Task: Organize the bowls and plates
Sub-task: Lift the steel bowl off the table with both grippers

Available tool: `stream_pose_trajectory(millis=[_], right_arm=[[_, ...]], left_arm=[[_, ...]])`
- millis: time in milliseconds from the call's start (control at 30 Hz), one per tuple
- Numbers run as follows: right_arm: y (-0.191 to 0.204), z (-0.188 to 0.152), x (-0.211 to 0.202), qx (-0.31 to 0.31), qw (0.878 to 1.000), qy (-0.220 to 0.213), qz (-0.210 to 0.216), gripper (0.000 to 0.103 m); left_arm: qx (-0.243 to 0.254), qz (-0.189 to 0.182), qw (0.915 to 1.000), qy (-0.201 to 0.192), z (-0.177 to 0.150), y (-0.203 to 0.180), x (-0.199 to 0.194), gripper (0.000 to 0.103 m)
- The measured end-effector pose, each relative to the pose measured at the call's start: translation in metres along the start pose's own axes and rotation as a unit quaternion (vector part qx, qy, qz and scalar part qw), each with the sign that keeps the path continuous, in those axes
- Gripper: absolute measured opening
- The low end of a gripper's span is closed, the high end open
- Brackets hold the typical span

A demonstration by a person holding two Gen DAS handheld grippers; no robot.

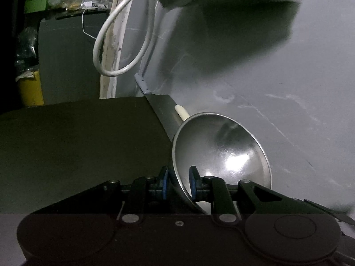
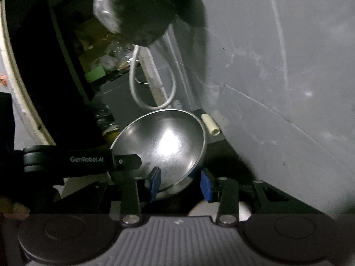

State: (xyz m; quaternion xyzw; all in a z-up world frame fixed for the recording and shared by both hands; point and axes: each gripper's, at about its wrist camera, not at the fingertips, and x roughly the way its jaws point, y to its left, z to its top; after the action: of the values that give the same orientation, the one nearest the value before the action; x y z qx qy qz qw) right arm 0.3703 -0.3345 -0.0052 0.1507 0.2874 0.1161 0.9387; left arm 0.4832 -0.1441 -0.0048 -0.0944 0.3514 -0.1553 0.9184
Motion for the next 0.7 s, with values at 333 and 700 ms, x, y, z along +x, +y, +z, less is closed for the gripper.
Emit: stream_pose_trajectory(millis=[333, 700], right_arm=[[0.018, -0.069, -0.122, 0.003, 0.999, 0.048, -0.016, 0.043], [0.036, -0.150, -0.205, 0.049, 0.995, 0.078, -0.043, 0.043]], left_arm=[[0.034, -0.043, 0.9969, 0.057, -0.090, -0.034, -0.090, 0.021], [0.080, -0.077, 0.9867, 0.119, -0.177, -0.047, -0.151, 0.021]])
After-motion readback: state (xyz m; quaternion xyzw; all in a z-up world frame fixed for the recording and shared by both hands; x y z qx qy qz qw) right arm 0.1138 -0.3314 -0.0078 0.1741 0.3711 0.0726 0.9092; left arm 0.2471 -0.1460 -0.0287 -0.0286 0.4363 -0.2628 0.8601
